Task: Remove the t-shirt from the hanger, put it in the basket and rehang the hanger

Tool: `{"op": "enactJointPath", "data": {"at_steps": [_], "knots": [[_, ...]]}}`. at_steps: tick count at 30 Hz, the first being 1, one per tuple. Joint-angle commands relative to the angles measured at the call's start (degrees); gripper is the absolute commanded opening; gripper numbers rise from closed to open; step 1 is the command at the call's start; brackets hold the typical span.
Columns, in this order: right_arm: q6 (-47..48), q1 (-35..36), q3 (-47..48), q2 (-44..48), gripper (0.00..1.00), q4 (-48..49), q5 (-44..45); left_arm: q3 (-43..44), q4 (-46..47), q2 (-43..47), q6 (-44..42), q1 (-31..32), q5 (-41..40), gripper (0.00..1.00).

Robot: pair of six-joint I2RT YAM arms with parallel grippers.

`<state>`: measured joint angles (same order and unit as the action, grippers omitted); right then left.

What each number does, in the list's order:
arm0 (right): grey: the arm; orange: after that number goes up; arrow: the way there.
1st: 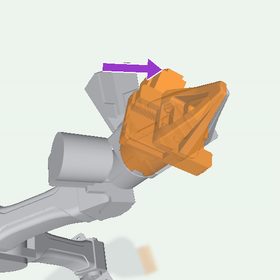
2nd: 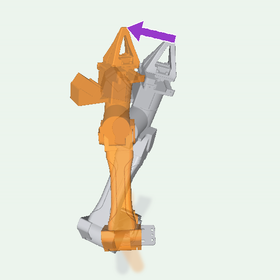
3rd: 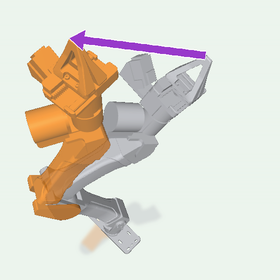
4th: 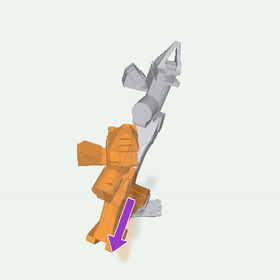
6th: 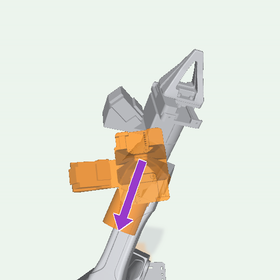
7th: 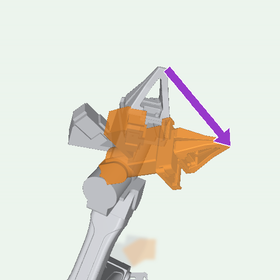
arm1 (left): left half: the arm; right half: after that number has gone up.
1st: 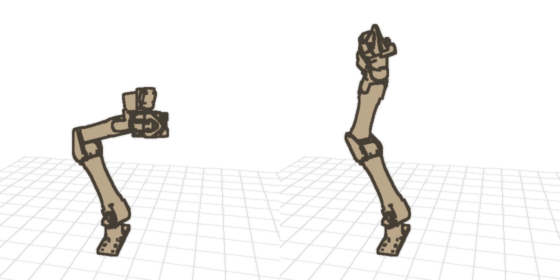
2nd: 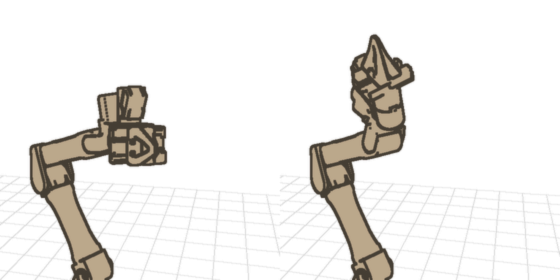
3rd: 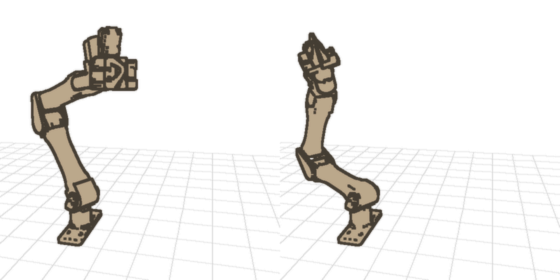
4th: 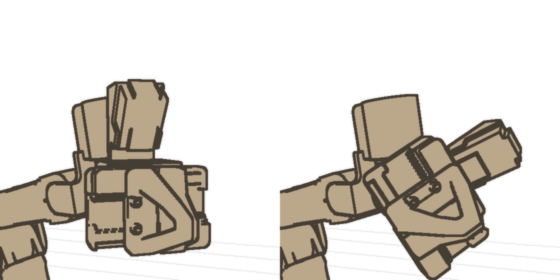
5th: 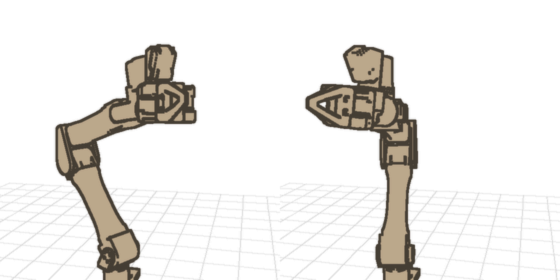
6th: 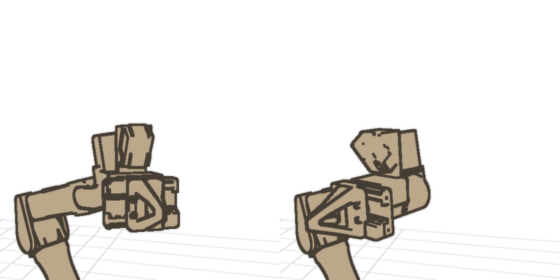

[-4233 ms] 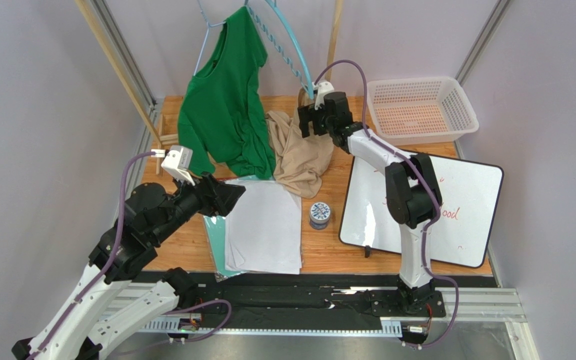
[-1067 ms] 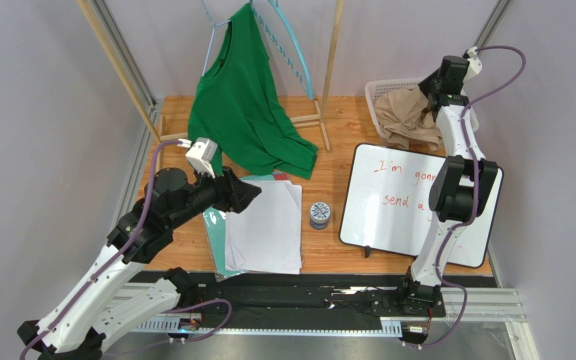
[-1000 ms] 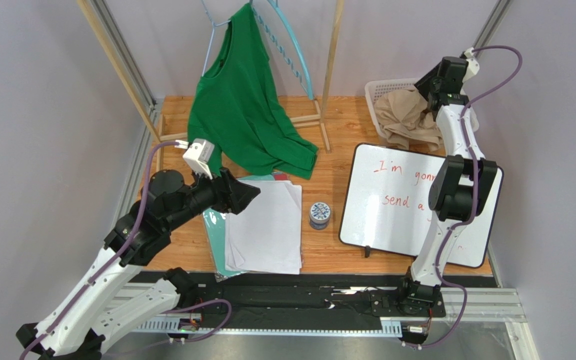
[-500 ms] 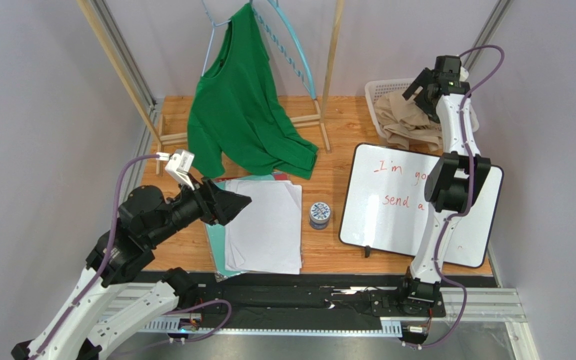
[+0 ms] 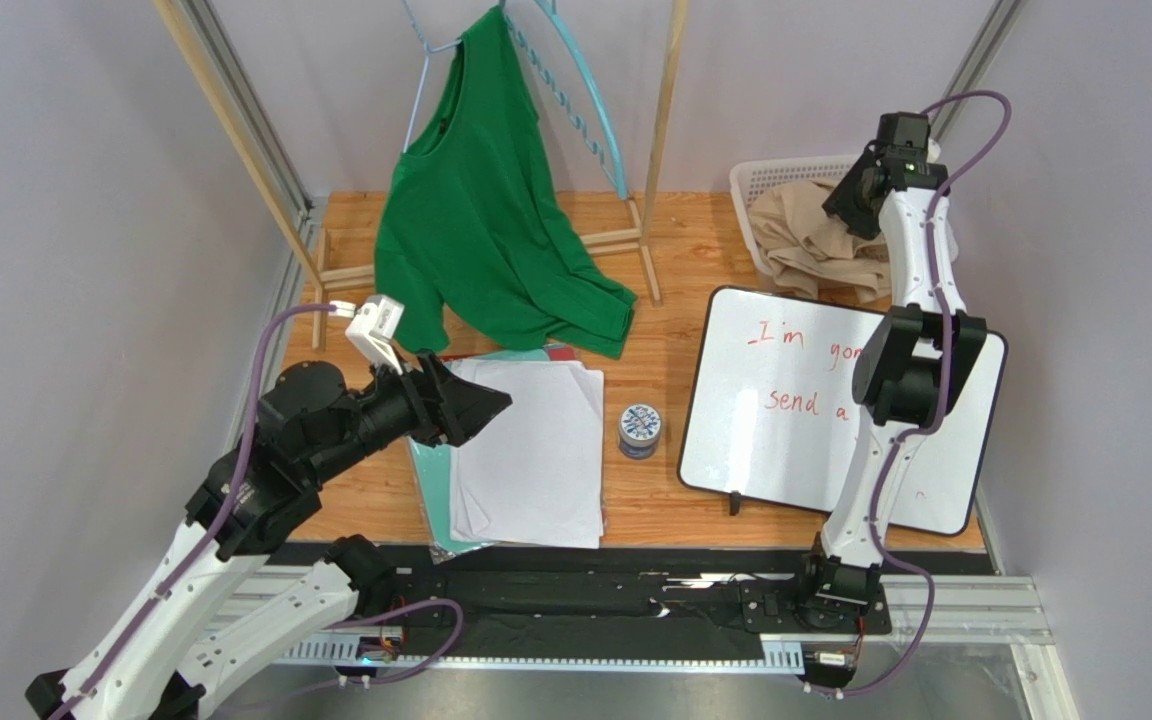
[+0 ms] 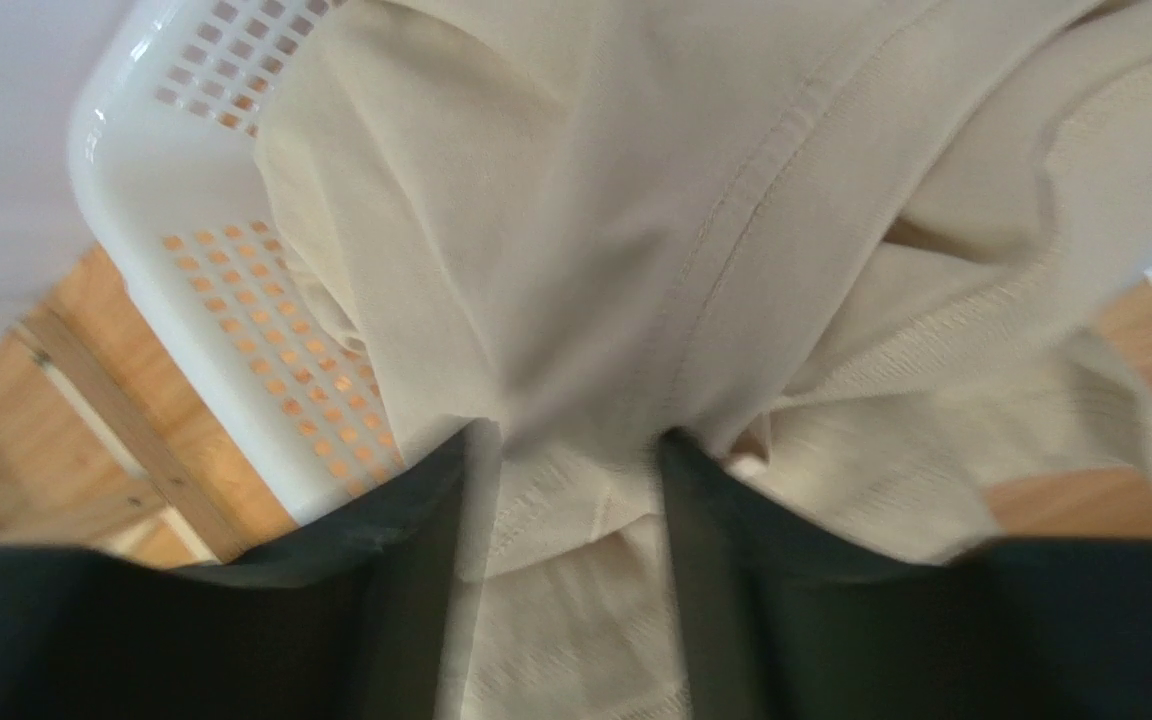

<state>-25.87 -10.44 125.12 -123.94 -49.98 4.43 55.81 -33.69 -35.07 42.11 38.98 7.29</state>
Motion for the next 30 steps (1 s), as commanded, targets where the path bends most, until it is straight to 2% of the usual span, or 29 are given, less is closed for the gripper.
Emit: {"op": "enactJointPath", "data": {"at_steps": [1,7,12,16,17,18,21,26,30], "knots": [[-1.4,0.1,7.0,-6.4,0.44,0.9,-3.1,1.1,0.4,-0.2,-1.3,0.0,-0.7,0.75],[-2.0,0.1,16.8,-16.3,0.45,-1.6,-1.1,2.5,-1.3,-1.9,-5.5,0.1,-5.5,0.74],[-1.3,0.4,15.6,-17.3,0.5,1.0,-0.6,4.5,-3.6,-5.3,-9.8,0.1,-10.7,0.74],[0.1,0.6,16.8,-16.3,0.55,-0.3,-0.8,7.7,-4.6,-7.6,-11.1,0.0,-11.6,0.75],[0.6,0.9,16.6,-15.5,0.57,-0.9,-0.5,8.0,-4.7,-7.7,-11.2,0.0,-11.4,0.75],[1.4,0.9,16.1,-14.5,0.66,-1.2,-0.1,8.2,-4.8,-7.7,-11.1,0.0,-11.2,0.75],[1.8,1.0,15.7,-9.9,0.82,-2.6,-0.5,8.4,-4.9,-7.2,-10.4,-0.3,-10.1,0.75],[3.2,1.8,15.4,-1.7,1.0,-6.6,1.2,7.8,-5.2,-5.0,-8.5,-0.7,-8.3,0.76],[3.6,3.0,11.5,5.9,1.0,-7.2,2.3,7.1,-7.2,-3.1,-6.3,-0.7,-8.5,0.76]]}}
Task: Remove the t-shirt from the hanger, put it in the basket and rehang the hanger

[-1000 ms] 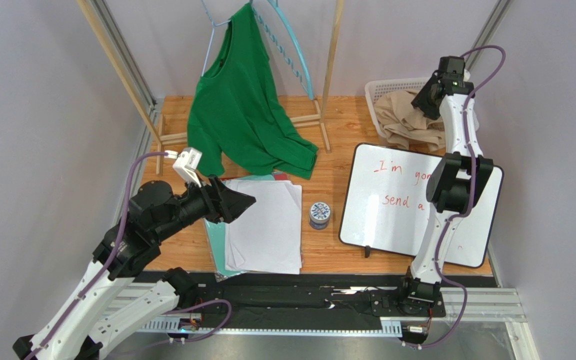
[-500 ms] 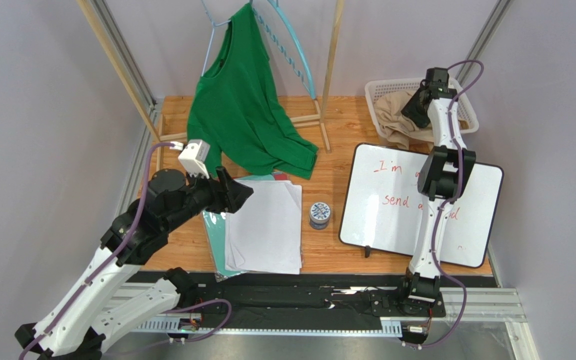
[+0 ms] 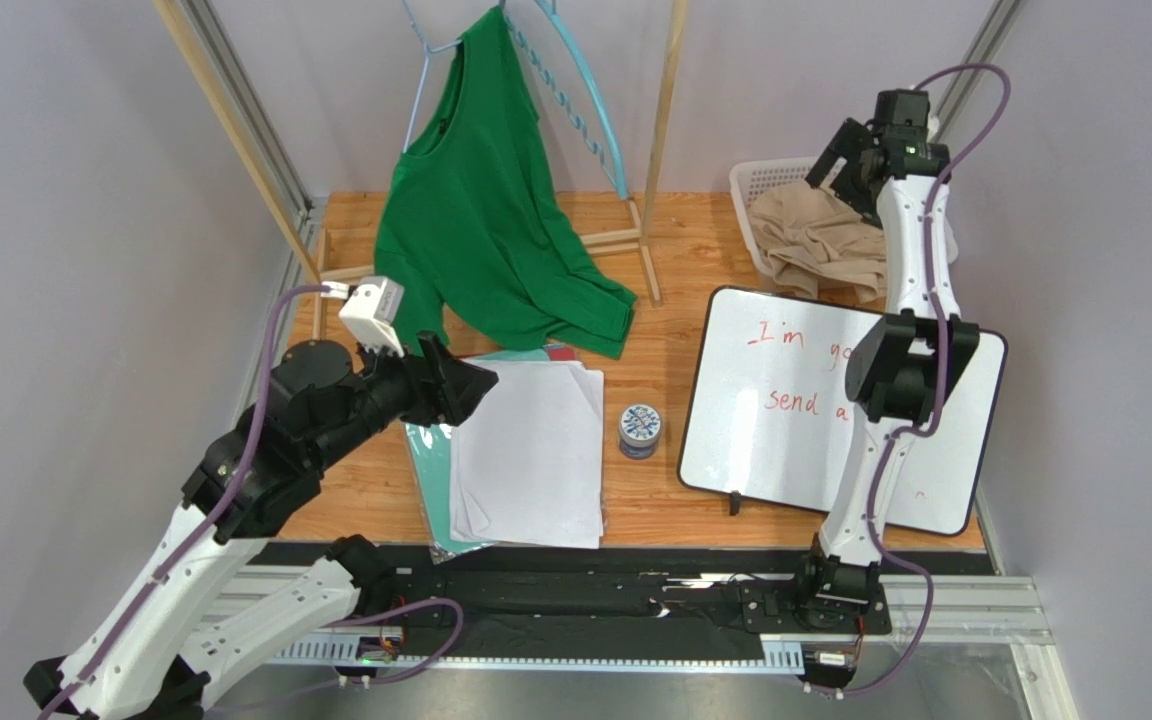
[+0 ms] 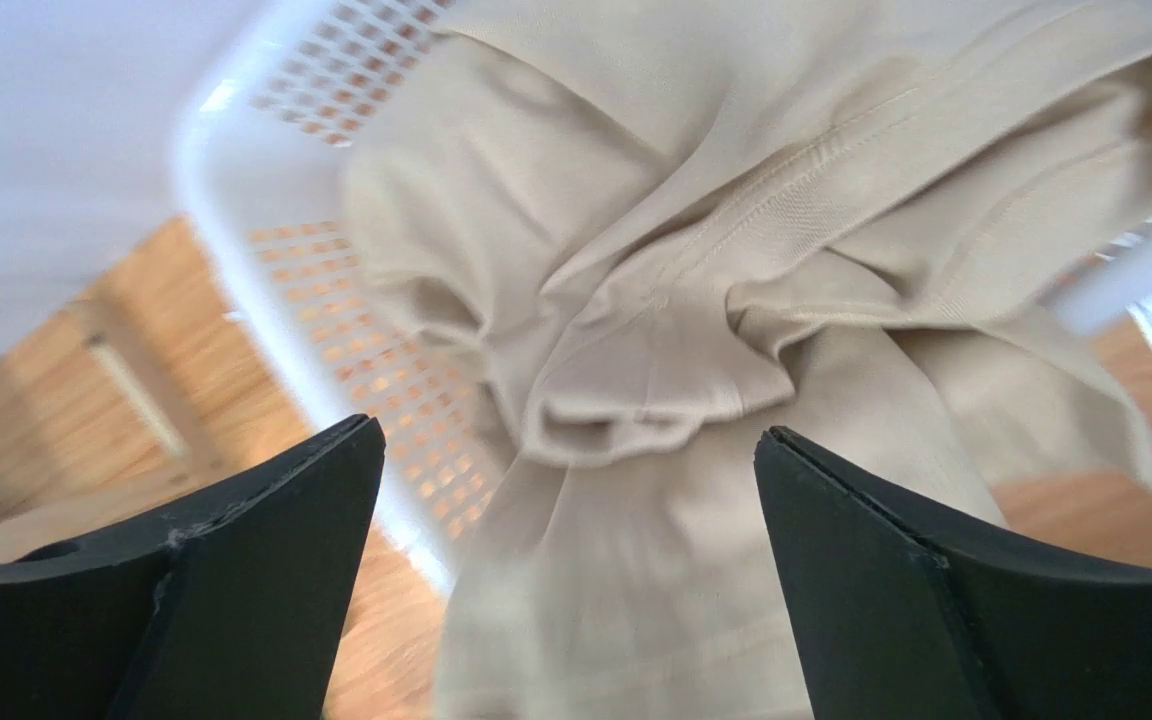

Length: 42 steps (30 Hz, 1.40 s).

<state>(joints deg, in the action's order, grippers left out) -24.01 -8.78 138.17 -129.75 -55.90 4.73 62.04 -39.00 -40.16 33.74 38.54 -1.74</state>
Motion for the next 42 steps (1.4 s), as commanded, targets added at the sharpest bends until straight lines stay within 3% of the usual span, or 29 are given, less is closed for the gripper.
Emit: {"op": "enactJointPath", "data": {"at_steps": [1,4,9,16,19,22,23,26,29,35,42], "knots": [[1.9,2.0,-3.6,13.2,1.0,-1.2,2.2,0.7,-2.3,2.5,2.3,-0.3,0.3,0.76],[2.8,4.7,-7.1,19.7,1.0,-1.2,2.9,-0.3,-3.3,4.5,2.8,-0.3,-0.8,0.76],[3.4,10.6,-21.1,32.3,1.0,1.8,5.5,1.2,-4.9,5.3,0.6,-0.2,-3.1,0.77],[4.2,21.0,-38.2,46.5,1.0,4.7,9.2,9.9,-8.4,-4.3,-4.0,-0.6,-3.4,0.79],[3.2,24.1,-47.9,52.6,1.0,10.0,4.7,17.0,-9.6,-10.6,-6.2,-2.5,-1.6,0.79],[1.9,27.4,-55.1,59.3,1.0,14.7,-1.5,23.6,-9.7,-15.7,-6.9,-9.0,5.3,0.79],[1.9,28.5,-56.8,62.2,1.0,15.8,-3.4,25.8,-8.9,-16.7,-6.6,-13.7,7.7,0.79],[2.1,33.4,-61.6,65.7,1.0,19.2,-3.9,30.8,-4.9,-20.1,-6.7,-20.3,12.7,0.8],[1.2,35.8,-64.3,66.6,0.99,20.8,-8.6,36.2,-2.4,-24.0,-7.6,-24.6,14.5,0.8],[2.1,37.8,-67.5,66.9,0.97,21.7,-9.6,44.5,1.2,-34.1,-5.7,-35.4,20.6,0.8],[4.6,37.9,-67.9,68.0,0.98,22.0,-9.5,47.6,5.5,-43.1,-10.5,-40.0,24.6,0.81]]}}
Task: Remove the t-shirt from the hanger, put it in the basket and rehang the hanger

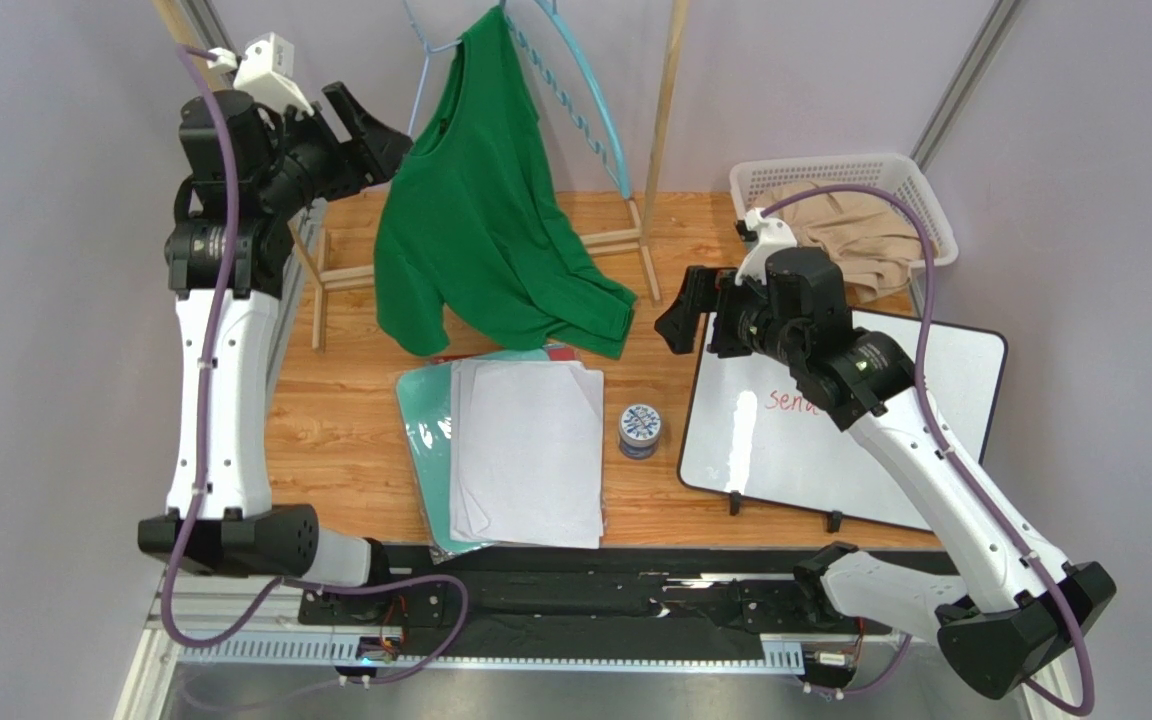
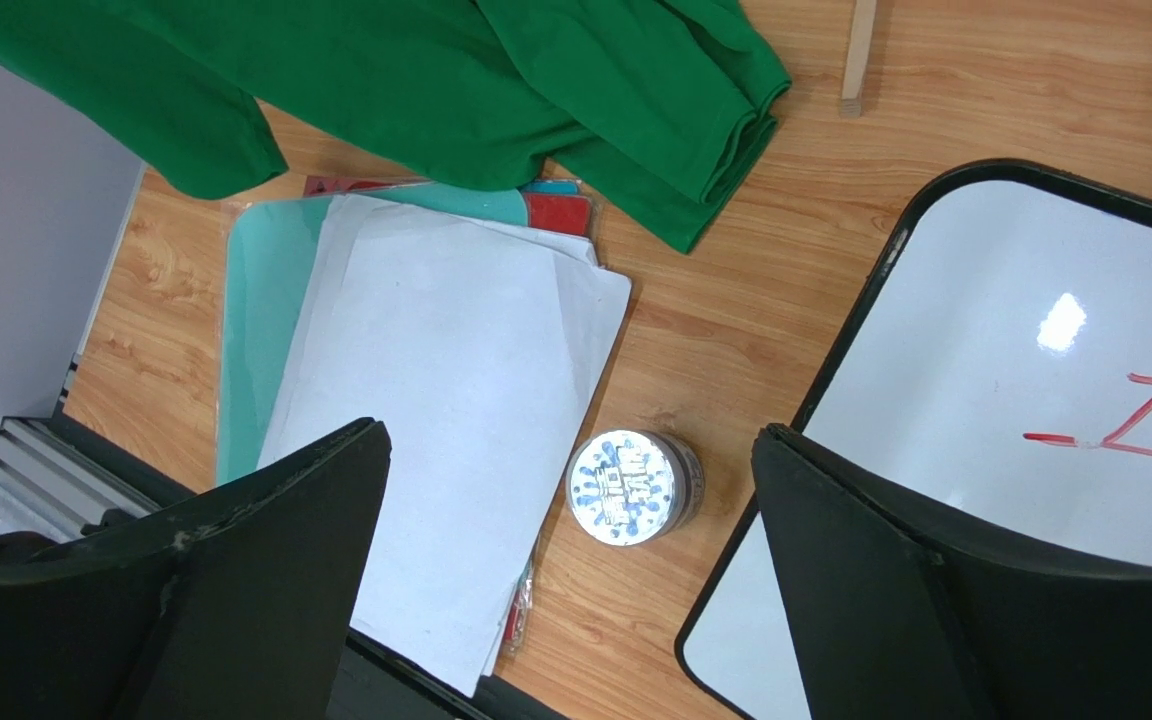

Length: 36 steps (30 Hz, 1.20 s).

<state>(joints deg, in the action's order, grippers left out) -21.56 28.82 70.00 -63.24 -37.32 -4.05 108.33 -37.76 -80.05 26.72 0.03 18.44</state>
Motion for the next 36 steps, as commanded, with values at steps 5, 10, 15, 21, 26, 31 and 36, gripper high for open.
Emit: {"op": "enactJointPath", "data": {"at_steps": [5,10,15,21,26,31,36], "knots": [[2.8,0.3,-0.8,3.0,0.98,4.2,-2.0,-4.2,13.8,-6.2,-4.4,-1.7,8.6,0.77],[3.9,0.2,-1.8,4.5,0.98,4.0,-1.9,-7.0,16.5,-6.7,-3.9,-1.7,5.1,0.67],[4.5,0.3,-2.1,5.7,0.98,3.9,-1.2,-7.6,18.9,-8.3,-2.2,-1.8,5.8,0.56],[4.6,0.3,-2.0,6.0,0.98,4.1,-1.8,-7.5,19.2,-10.4,-1.6,-1.7,6.7,0.51],[4.2,0.3,-2.2,6.5,0.98,4.2,-2.4,-7.5,19.4,-11.5,-1.3,-1.7,7.6,0.46],[4.2,0.3,-2.4,6.7,0.98,3.9,-2.5,-7.2,17.7,-11.6,-1.3,-1.7,6.1,0.35],[4.2,0.3,-2.8,7.3,0.98,4.0,-2.5,-5.0,14.0,-10.7,-1.1,-1.8,3.0,0.18]]}}
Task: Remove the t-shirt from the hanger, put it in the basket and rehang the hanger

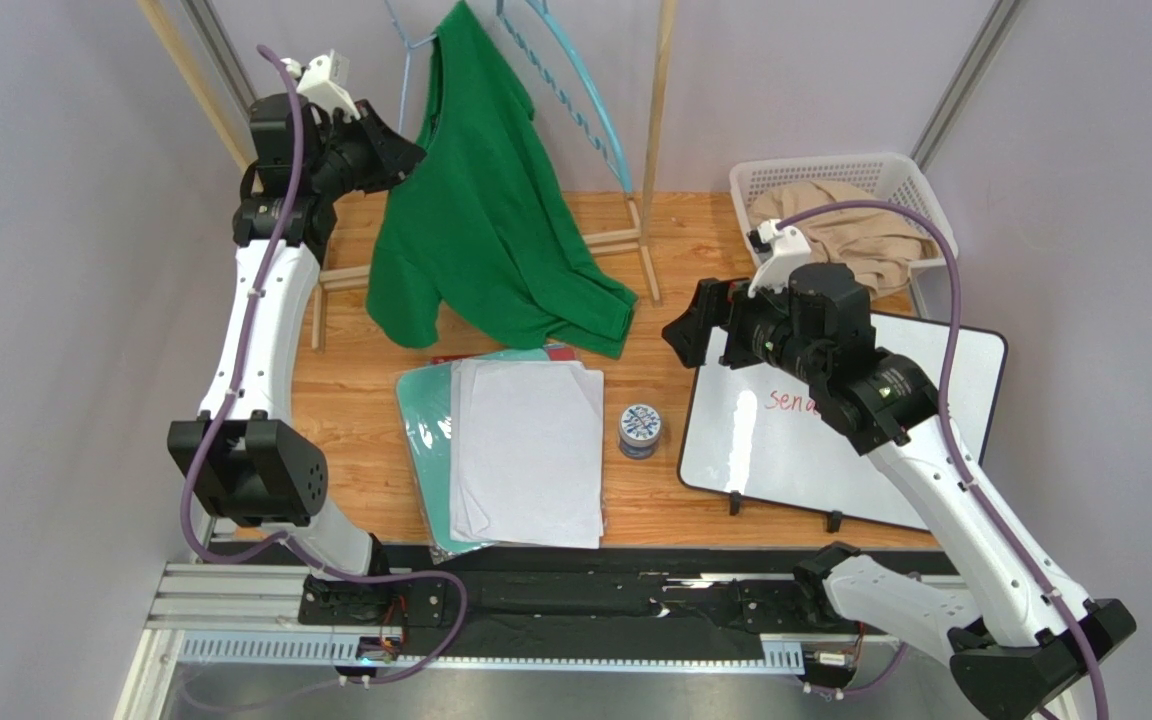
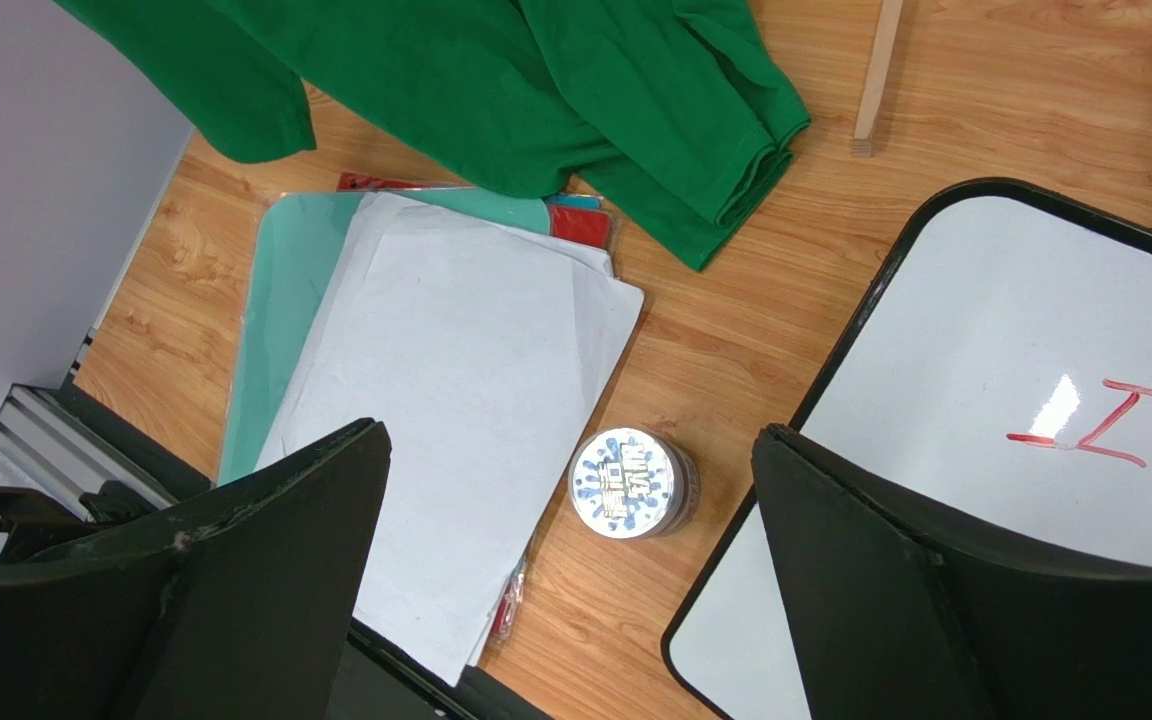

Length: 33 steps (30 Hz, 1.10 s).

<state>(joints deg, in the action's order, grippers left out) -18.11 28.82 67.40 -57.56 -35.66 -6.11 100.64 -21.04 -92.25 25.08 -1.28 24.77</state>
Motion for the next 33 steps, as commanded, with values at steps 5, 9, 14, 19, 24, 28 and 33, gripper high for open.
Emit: {"op": "enactJointPath", "data": {"at_steps": [5,9,14,19,24,28,33], "knots": [[0.8,0.3,-1.2,2.2,0.97,2.7,-0.6,4.9,-5.4,3.0,1.8,-0.5,-5.1,0.04],[0.8,0.3,-1.8,2.3,0.97,3.1,-0.7,6.3,-6.0,4.1,4.6,-0.6,-3.4,0.0],[1.1,0.3,-2.1,2.9,0.97,3.1,-0.6,5.5,-2.3,5.1,10.3,-1.0,3.6,0.0],[1.7,0.3,-2.4,3.4,0.97,2.4,0.2,-1.4,10.2,7.5,20.9,-3.6,10.5,0.0],[1.8,0.3,-2.7,3.7,0.97,2.0,0.7,-6.1,23.9,8.0,32.5,-8.5,18.9,0.0],[1.6,0.3,-3.0,3.8,0.97,2.6,0.6,-11.2,38.7,7.9,44.7,-10.9,24.3,0.0],[1.3,0.4,-3.3,3.2,0.97,2.9,0.1,-13.5,50.3,7.5,54.1,-11.2,26.5,0.0]]}}
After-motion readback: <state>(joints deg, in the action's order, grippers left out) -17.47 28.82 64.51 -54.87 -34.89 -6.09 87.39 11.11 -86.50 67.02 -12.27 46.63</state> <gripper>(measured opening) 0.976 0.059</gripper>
